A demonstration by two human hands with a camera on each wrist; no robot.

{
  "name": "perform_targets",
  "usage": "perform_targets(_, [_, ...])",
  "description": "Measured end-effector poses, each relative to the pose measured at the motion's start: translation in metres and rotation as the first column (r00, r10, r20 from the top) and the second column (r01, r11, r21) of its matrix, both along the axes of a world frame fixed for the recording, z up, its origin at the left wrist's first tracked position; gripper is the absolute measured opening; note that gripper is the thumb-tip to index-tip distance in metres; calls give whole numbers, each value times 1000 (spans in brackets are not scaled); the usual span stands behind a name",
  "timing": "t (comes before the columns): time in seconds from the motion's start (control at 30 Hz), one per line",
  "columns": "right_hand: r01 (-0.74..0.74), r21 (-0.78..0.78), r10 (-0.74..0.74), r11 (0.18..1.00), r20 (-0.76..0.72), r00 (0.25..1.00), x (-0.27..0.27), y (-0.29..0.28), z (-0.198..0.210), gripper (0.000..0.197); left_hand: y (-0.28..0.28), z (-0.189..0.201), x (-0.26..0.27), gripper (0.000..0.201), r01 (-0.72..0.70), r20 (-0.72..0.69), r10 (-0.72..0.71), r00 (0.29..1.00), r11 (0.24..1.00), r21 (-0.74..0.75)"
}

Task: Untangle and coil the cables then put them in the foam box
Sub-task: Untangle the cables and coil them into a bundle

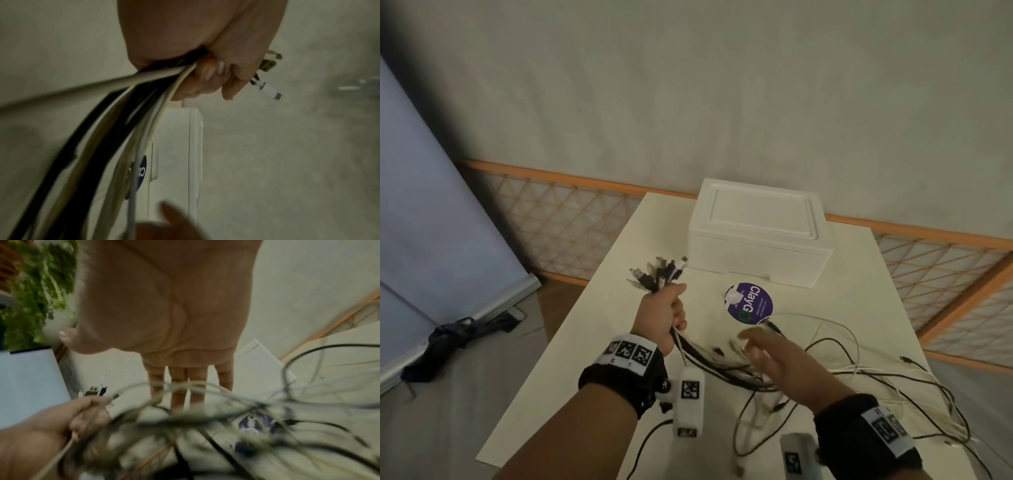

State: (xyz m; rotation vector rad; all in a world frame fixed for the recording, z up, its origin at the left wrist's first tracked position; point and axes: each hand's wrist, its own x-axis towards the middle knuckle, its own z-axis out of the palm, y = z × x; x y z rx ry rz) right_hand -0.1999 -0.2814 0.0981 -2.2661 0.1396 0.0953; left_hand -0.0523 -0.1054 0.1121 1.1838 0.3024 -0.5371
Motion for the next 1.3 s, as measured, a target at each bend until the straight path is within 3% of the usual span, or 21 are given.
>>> perform_targets(0.07, [105, 27, -108, 994, 116, 987, 19, 6, 15, 72, 1, 3, -7, 44, 75, 134, -92, 987, 990, 123])
perform_targets(0.13, [140, 67, -151, 988, 198, 969, 41, 21, 40, 74, 1, 6, -15, 28, 136, 250, -200, 947, 958, 251])
perform_targets(0.2, [95, 106, -119, 990, 252, 960, 62, 43, 66, 64, 4, 9, -21, 8, 193, 333, -294, 896, 933, 305])
perform_targets(0.33, [-22, 77, -1, 997, 298, 955, 89, 80, 88, 50, 15, 25, -27, 13, 391, 411, -499, 763, 863, 321])
perform_targets(0.43, [-117, 75, 99, 990, 210, 973, 100, 91, 86, 46, 26, 32, -19, 14, 469, 400, -593, 698, 802, 371])
perform_targets(0.7, [-163, -76, 170, 984, 96, 981, 115, 93, 83, 55, 40, 31, -12, 16, 549, 399, -670, 626, 742, 384])
perform_targets(0.77, [-159, -39, 161, 987, 76, 984, 115, 92, 82, 49, 41, 29, -11, 13, 563, 404, -693, 597, 720, 405])
perform_targets(0.9, [-110, 15, 103, 994, 243, 964, 114, 95, 74, 31, 40, 26, -13, 6, 578, 399, -705, 587, 709, 403])
perform_targets(0.97, [-119, -22, 120, 993, 305, 945, 115, 94, 67, 30, 36, 25, -11, 14, 550, 399, -713, 576, 699, 457])
perform_targets(1.13, [-170, -143, 212, 975, 372, 904, 115, 89, 64, 25, 29, 22, -9, 17, 497, 393, -734, 554, 670, 551])
perform_targets(1.3, [-109, -135, 153, 985, 380, 912, 116, 88, 59, 18, 27, 18, -8, 13, 452, 387, -697, 604, 699, 554])
